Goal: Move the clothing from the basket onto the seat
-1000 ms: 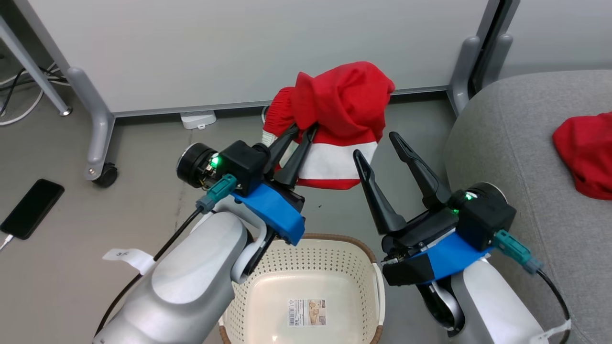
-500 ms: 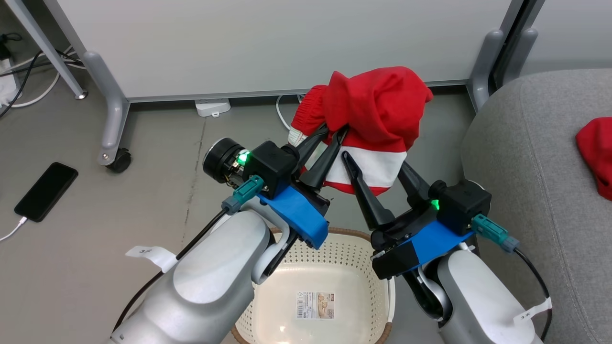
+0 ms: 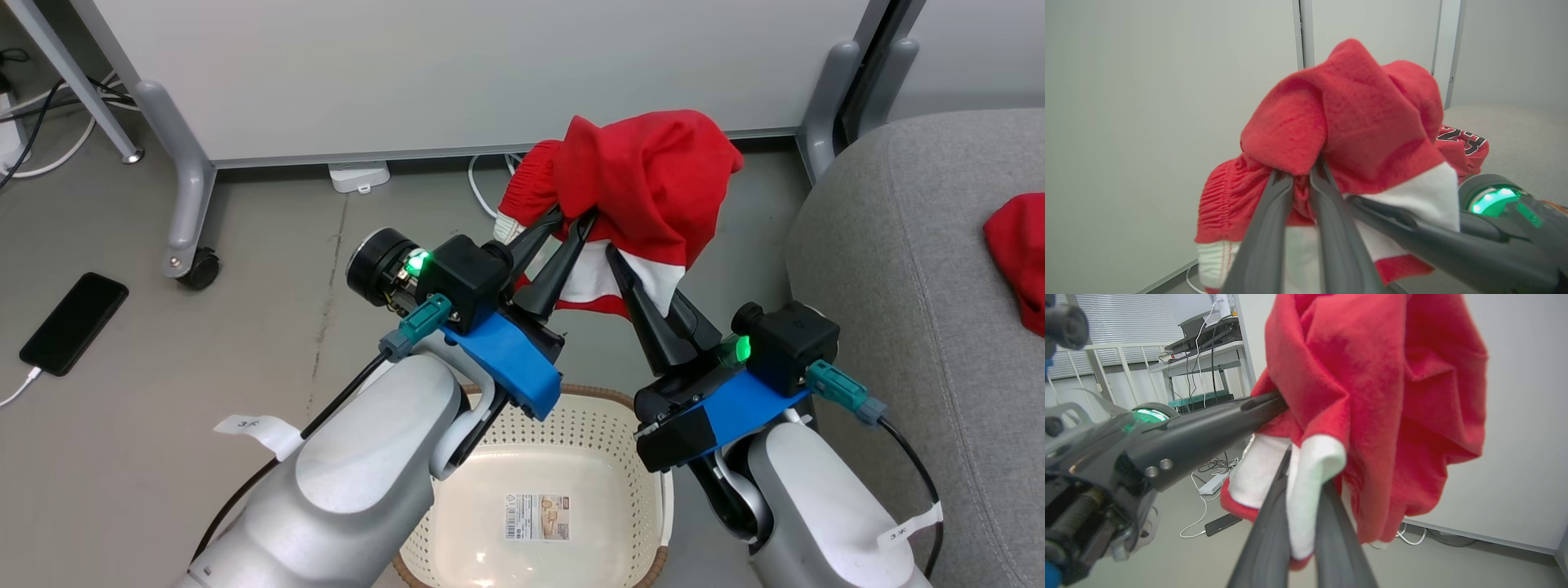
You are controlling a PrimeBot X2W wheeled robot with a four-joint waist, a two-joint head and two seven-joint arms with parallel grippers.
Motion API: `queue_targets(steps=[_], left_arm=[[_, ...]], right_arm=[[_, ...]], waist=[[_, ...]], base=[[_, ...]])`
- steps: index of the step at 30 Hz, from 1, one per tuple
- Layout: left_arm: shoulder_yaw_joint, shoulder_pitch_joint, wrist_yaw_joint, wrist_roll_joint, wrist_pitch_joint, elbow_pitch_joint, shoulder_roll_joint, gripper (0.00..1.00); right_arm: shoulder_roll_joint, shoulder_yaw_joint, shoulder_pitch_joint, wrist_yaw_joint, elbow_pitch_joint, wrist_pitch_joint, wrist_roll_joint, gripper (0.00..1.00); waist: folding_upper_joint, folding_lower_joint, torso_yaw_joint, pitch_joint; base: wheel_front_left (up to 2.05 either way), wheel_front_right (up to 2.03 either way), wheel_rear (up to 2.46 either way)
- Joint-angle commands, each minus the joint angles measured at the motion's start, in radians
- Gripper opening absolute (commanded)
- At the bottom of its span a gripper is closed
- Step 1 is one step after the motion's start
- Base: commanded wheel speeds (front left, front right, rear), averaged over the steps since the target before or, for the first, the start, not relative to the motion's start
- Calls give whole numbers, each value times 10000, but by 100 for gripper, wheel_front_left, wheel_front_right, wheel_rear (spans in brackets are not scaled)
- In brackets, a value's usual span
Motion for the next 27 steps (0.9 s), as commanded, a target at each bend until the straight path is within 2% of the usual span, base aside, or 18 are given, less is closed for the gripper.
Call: queue_targets(steps=[1, 4, 5, 6, 7, 27], left_arm=[[65, -130, -51, 74, -65, 12, 13, 0], [85, -118, -5, 56, -67, 25, -4, 0], [96, -104, 20, 49, -68, 39, -12, 20], [126, -109, 71, 84, -68, 23, -17, 81], [135, -107, 85, 123, -69, 7, -21, 100], [407, 146, 196, 428, -62, -250, 111, 100]], right_arm=[[-18, -26, -158, 3, 19, -42, -22, 0], [-18, -23, -139, 5, 9, -42, -22, 0], [-18, -12, -125, 5, 7, -42, -17, 0], [-18, -4, -109, 5, 5, -42, -13, 0], [-18, 1, -94, 5, -3, -42, -16, 0], [-17, -418, 174, 5, -110, -42, -270, 0]], waist=[[0, 0, -2, 4], [0, 0, -4, 1], [0, 0, -7, -9], [0, 0, -10, -18], [0, 0, -8, -26], [0, 0, -126, -85]], base=[[0, 0, 0], [0, 0, 0], [0, 0, 0], [0, 0, 0], [0, 0, 0], [0, 0, 0]])
